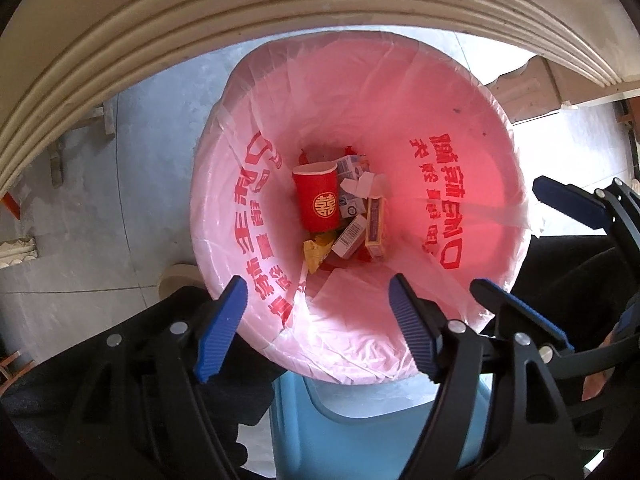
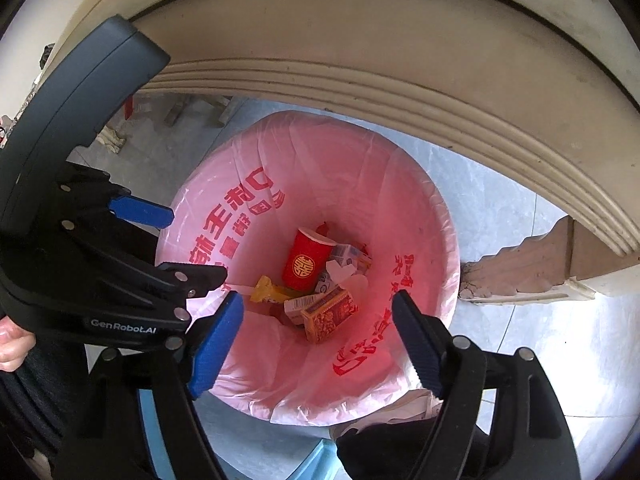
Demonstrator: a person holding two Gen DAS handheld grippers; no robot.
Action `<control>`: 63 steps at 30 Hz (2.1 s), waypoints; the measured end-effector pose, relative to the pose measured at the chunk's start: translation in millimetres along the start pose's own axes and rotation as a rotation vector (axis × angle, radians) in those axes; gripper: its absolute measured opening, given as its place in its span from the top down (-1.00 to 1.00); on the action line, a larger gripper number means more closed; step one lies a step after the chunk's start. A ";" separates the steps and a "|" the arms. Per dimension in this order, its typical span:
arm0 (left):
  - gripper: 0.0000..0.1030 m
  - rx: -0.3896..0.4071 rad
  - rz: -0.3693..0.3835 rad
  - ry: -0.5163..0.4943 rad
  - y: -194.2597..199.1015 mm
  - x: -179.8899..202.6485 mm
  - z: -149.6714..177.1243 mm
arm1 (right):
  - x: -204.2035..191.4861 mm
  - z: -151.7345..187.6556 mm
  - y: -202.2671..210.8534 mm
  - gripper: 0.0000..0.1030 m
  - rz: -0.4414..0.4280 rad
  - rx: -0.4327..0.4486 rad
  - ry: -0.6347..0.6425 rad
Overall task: Collect trash
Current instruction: 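Raise both tools from the bin back over the table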
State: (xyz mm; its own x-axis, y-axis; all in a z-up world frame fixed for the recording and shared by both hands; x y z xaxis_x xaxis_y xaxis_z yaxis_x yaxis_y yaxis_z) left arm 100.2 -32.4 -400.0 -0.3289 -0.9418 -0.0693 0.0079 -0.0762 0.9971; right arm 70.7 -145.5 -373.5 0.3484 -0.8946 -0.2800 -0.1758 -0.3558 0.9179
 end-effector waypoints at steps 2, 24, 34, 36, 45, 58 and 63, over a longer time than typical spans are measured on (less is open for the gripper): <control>-0.39 0.005 -0.003 -0.001 4.1 2.2 -0.5 | -0.6 -0.1 2.0 -0.45 0.002 0.003 0.000; -0.65 0.382 -0.058 -0.015 274.9 -49.0 34.2 | -54.0 -33.0 265.8 -0.86 -0.080 0.396 0.050; -0.73 0.526 -0.113 -0.046 412.7 -61.9 -5.6 | -34.3 -112.0 391.6 -0.86 -0.019 0.533 0.066; -0.73 0.520 -0.105 -0.054 421.5 -61.4 -15.1 | -29.8 -127.2 399.2 -0.86 -0.039 0.529 0.062; -0.73 0.467 -0.159 -0.110 411.6 -49.0 -74.1 | -0.9 -193.5 388.7 -0.86 -0.062 0.480 0.052; -0.74 0.345 -0.153 -0.161 340.3 -30.4 -135.6 | 36.3 -256.1 318.3 -0.86 -0.092 0.365 0.019; -0.74 0.298 -0.156 -0.162 309.1 -29.5 -153.5 | 51.5 -273.0 282.8 -0.86 -0.111 0.306 -0.010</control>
State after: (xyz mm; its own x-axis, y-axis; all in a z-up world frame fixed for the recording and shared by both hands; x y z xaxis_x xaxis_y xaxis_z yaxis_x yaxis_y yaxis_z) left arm 257.3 -78.4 -94.8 -0.4497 -0.8607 -0.2388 -0.3214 -0.0935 0.9423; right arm 290.3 -218.3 -51.5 0.3719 -0.8477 -0.3782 -0.4065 -0.5150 0.7547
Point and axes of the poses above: each gripper's, at about its wrist camera, not at the fingertips, and y roughly against the way its jaws point, x to its right, z to its underside, the point moved 4 cm from there along -y, roughly the way its jaws point, and after that the axes turned 8 degrees about -z, right-handed, at the moved point
